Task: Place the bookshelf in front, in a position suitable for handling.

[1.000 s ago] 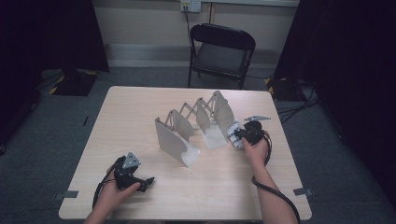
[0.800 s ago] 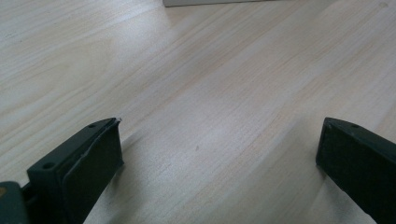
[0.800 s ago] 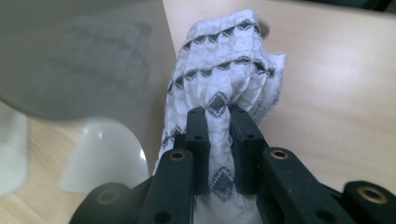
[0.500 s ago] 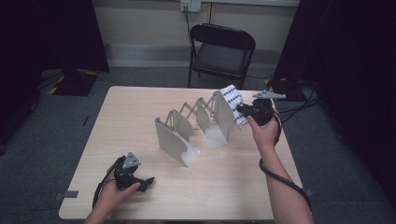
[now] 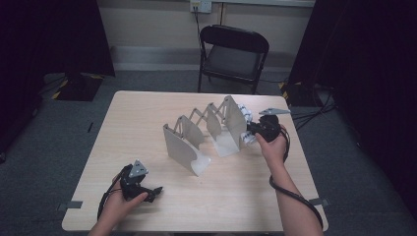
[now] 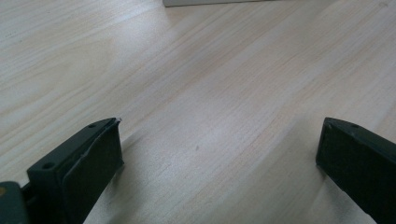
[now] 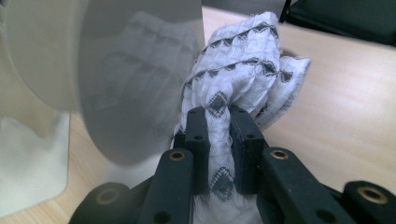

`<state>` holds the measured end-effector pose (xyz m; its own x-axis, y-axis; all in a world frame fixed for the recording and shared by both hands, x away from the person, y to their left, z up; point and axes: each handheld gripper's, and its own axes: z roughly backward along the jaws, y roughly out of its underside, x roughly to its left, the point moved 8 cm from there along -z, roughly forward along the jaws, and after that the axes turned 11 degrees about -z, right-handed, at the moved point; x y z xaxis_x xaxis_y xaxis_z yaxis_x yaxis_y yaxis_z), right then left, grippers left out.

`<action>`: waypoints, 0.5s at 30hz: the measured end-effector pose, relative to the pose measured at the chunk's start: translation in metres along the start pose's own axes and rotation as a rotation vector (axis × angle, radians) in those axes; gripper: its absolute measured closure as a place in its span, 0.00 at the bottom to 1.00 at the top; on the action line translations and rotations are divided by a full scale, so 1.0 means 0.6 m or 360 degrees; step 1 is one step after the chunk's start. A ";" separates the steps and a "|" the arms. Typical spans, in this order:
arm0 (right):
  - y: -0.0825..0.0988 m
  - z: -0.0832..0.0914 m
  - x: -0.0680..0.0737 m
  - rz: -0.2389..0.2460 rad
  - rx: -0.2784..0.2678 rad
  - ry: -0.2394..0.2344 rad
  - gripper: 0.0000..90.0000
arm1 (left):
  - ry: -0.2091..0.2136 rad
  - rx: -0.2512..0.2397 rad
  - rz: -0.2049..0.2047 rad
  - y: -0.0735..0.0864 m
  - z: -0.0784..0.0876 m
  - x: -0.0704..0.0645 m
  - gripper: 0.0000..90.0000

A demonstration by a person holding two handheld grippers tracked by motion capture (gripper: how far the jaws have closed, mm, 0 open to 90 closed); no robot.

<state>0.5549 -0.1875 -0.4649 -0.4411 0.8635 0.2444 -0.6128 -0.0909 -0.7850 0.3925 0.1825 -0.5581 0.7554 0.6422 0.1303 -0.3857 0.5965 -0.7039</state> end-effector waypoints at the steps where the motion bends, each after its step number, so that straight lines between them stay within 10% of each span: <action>1: 0.013 -0.007 -0.003 -0.0005 0.0017 -0.0003 0.88 | 0.0002 0.0006 -0.0008 0.000 0.000 0.000 0.00; 15: 0.116 -0.050 -0.020 -0.0064 0.0112 0.0034 0.88 | 0.0001 0.0006 -0.0008 0.001 0.000 0.001 0.00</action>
<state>0.5373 -0.1893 -0.5395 -0.4014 0.8776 0.2620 -0.6746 -0.0899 -0.7327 0.3925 0.1830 -0.5581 0.7575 0.6391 0.1335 -0.3840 0.6014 -0.7006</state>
